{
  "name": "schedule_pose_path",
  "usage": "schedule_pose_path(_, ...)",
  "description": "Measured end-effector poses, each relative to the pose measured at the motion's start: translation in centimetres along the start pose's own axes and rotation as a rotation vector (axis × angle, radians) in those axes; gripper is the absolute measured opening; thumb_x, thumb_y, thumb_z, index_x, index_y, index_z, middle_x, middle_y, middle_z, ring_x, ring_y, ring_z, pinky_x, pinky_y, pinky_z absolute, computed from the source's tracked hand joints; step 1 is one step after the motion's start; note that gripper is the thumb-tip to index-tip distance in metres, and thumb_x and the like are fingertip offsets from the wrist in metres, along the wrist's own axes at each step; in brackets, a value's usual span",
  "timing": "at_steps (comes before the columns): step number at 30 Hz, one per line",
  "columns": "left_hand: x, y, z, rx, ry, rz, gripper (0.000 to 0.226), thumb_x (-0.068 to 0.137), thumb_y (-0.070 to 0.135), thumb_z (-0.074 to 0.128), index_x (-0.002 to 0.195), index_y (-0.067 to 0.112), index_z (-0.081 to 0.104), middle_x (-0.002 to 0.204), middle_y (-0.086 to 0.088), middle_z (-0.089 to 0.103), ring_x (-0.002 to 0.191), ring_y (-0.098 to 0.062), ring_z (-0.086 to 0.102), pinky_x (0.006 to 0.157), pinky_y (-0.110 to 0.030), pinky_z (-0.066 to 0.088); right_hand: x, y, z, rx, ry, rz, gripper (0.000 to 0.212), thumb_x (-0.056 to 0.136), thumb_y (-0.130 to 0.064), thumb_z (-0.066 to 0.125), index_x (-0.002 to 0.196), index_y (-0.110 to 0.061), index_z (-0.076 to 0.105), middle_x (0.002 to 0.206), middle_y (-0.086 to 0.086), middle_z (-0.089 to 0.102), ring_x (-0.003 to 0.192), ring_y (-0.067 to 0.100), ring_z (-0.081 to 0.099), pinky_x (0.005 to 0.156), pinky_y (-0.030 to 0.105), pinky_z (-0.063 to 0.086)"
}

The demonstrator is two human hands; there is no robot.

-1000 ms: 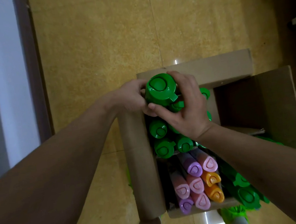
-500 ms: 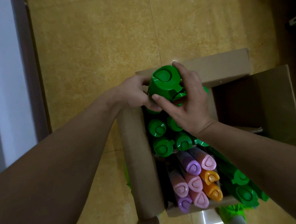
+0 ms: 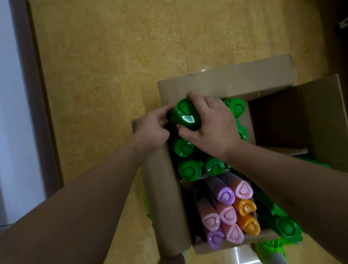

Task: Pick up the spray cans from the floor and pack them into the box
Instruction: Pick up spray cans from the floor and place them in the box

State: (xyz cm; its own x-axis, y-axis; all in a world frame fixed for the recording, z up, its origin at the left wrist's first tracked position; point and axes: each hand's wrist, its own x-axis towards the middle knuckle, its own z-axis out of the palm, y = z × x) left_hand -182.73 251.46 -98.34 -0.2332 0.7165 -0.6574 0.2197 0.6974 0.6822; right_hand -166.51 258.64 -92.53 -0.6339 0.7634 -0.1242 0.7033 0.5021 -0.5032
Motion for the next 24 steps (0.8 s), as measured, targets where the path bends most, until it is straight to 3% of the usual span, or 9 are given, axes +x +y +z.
schedule_pose_path(3,-0.3,0.3,0.1,-0.128,0.236,-0.092,0.056,0.080,-0.007,0.058,0.127,0.023,0.067,0.118,0.003,0.071,0.107,-0.013,0.068,0.102,-0.034,0.052,0.0,0.3,-0.1,-0.003,0.011,0.036,0.070,0.075,-0.045,0.072,0.134,-0.011,0.054,0.101,0.014,0.065,0.095,0.034,0.058,0.081,0.040,0.045)
schedule_pose_path(6,-0.6,0.9,0.4,-0.151,0.336,-0.188,0.035,0.082,-0.001,0.061,0.098,0.028,0.071,0.099,0.008,0.072,0.097,-0.016,0.069,0.094,-0.040,0.055,-0.1,0.4,-0.3,0.007,0.017,0.064,0.069,0.074,-0.044,0.073,0.132,-0.012,0.055,0.096,0.012,0.066,0.093,0.033,0.059,0.081,0.038,0.045)
schedule_pose_path(9,-1.3,1.8,1.9,-0.387,0.147,-0.549,0.007,0.094,0.008,0.060,0.094,0.014,0.063,0.099,-0.005,0.067,0.088,-0.021,0.066,0.067,-0.032,0.060,-0.1,0.3,-0.8,0.014,0.024,0.031,0.068,0.073,-0.040,0.079,0.130,-0.011,0.058,0.092,0.013,0.068,0.088,0.034,0.062,0.077,0.037,0.047)
schedule_pose_path(11,-2.2,2.2,3.3,-0.469,-0.008,-0.706,0.019,0.097,0.025,0.062,0.108,0.010,0.062,0.099,-0.009,0.065,0.083,-0.023,0.066,0.060,-0.031,0.059,-0.2,0.0,-0.8,-0.003,0.029,-0.024,0.069,0.070,-0.040,0.081,0.127,-0.008,0.060,0.089,0.012,0.070,0.083,0.035,0.064,0.073,0.038,0.050)
schedule_pose_path(13,-2.4,2.0,4.2,-0.455,-0.070,-0.736,0.035,0.093,0.038,0.062,0.118,0.013,0.062,0.102,-0.008,0.066,0.087,-0.025,0.067,0.065,-0.031,0.057,-0.3,-0.3,-0.7,-0.027,0.007,-0.044,0.069,0.069,-0.043,0.079,0.126,-0.008,0.059,0.089,0.010,0.071,0.081,0.036,0.065,0.071,0.039,0.052)
schedule_pose_path(17,-2.3,1.8,4.4,-0.451,-0.114,-0.722,0.040,0.093,0.048,0.056,0.121,0.019,0.059,0.112,-0.004,0.063,0.103,-0.025,0.060,0.082,-0.037,0.053,0.4,-0.8,-1.0,-0.091,-0.022,-0.027,0.075,0.072,-0.047,0.076,0.136,-0.013,0.054,0.089,0.012,0.068,0.083,0.034,0.063,0.072,0.037,0.048)
schedule_pose_path(20,-2.4,1.2,4.3,-0.479,-0.109,-0.675,0.031,0.097,0.042,0.051,0.119,0.020,0.054,0.108,-0.002,0.060,0.108,-0.027,0.057,0.096,-0.043,0.051,1.3,-1.6,-1.6,-0.122,-0.195,0.050,0.075,0.080,-0.049,0.070,0.145,-0.029,0.040,0.106,0.013,0.055,0.089,0.034,0.059,0.075,0.038,0.050)
schedule_pose_path(22,-2.8,0.9,4.3,-0.505,-0.108,-0.659,0.028,0.096,0.034,0.052,0.121,0.022,0.052,0.105,0.000,0.057,0.107,-0.026,0.053,0.095,-0.041,0.048,1.7,-1.8,-1.7,-0.123,-0.282,0.077,0.073,0.080,-0.045,0.074,0.141,-0.030,0.036,0.116,0.013,0.047,0.092,0.036,0.061,0.077,0.041,0.053)
schedule_pose_path(24,-3.2,0.4,4.4,-0.547,-0.094,-0.622,0.035,0.093,0.032,0.054,0.127,0.025,0.053,0.118,-0.003,0.058,0.109,-0.026,0.053,0.091,-0.039,0.046,2.0,-1.7,-1.6,-0.113,-0.317,0.079,0.072,0.081,-0.038,0.077,0.139,-0.028,0.036,0.122,0.014,0.045,0.096,0.040,0.061,0.081,0.043,0.053)
